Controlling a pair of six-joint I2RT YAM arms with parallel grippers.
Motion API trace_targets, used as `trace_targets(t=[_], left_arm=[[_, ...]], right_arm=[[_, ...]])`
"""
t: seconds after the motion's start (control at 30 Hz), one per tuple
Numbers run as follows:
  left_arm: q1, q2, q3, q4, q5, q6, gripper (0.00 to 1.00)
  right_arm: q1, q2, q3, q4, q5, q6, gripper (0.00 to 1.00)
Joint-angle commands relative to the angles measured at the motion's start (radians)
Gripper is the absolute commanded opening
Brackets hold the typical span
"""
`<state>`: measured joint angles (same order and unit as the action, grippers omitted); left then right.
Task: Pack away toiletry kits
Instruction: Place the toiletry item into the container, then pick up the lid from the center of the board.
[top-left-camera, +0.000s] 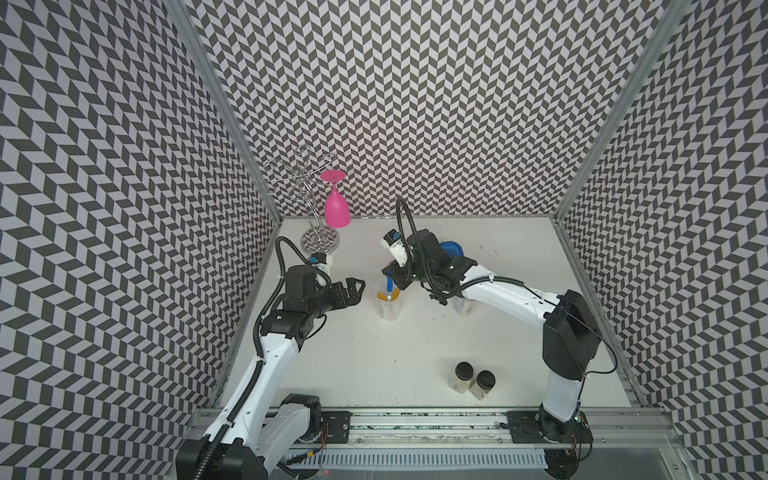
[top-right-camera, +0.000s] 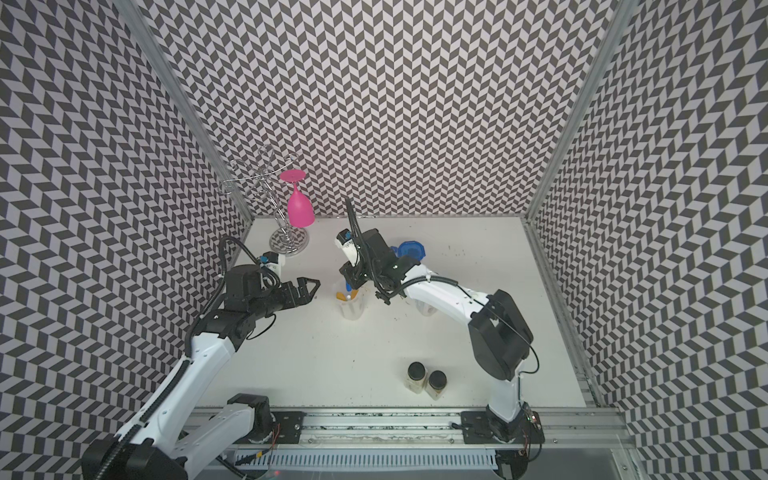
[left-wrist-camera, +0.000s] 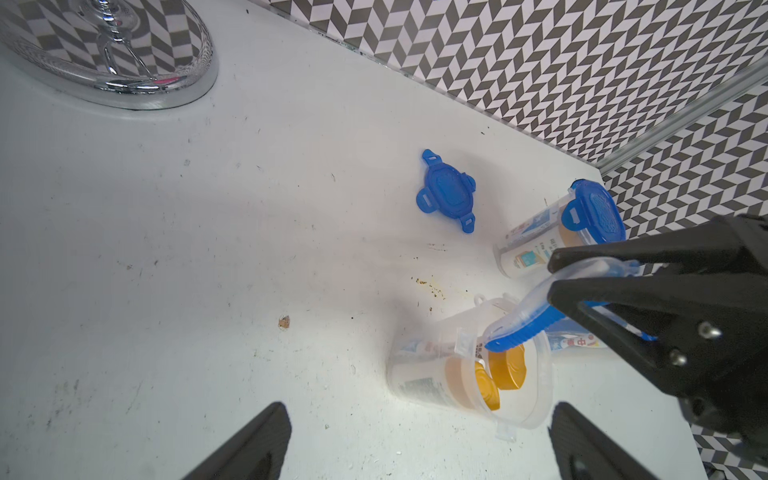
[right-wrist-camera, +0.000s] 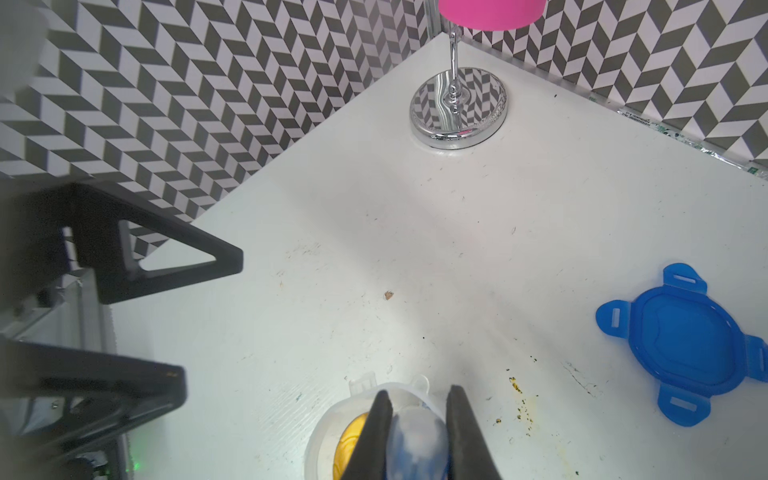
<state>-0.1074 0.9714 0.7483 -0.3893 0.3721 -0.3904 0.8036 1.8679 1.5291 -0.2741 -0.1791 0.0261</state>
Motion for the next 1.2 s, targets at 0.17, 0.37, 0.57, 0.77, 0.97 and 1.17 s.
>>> trace_targets(t=[0.17, 0.37, 0.57, 0.77, 0.97, 1.17], left_arm=[[0.014, 0.004, -0.017, 0.142, 0.077, -0.116, 0.99], [0.012, 0.023, -0.033, 0.187, 0.096, -0.131, 1.00], [-0.004, 0.056, 0.004, 0.175, 0.081, -0.082, 1.00], [-0.009, 0.165, 0.142, 0.108, 0.058, 0.030, 0.98], [-0.098, 0.441, 0.402, 0.014, 0.017, 0.127, 0.97], [-0.182, 0.835, 0.762, -0.116, -0.035, 0.252, 0.99]], right_arm=[[0.027, 0.000, -0.094, 0.136, 0.055, -0.038, 0.00], [0.029, -0.027, -0.098, 0.138, 0.068, -0.039, 0.19], [0.029, -0.085, -0.093, 0.152, 0.083, -0.034, 0.50], [0.025, -0.163, -0.105, 0.159, 0.080, 0.030, 0.66], [-0.059, -0.262, -0.091, 0.068, 0.054, 0.131, 0.79], [-0.216, -0.383, -0.124, -0.108, 0.084, 0.191, 0.81]])
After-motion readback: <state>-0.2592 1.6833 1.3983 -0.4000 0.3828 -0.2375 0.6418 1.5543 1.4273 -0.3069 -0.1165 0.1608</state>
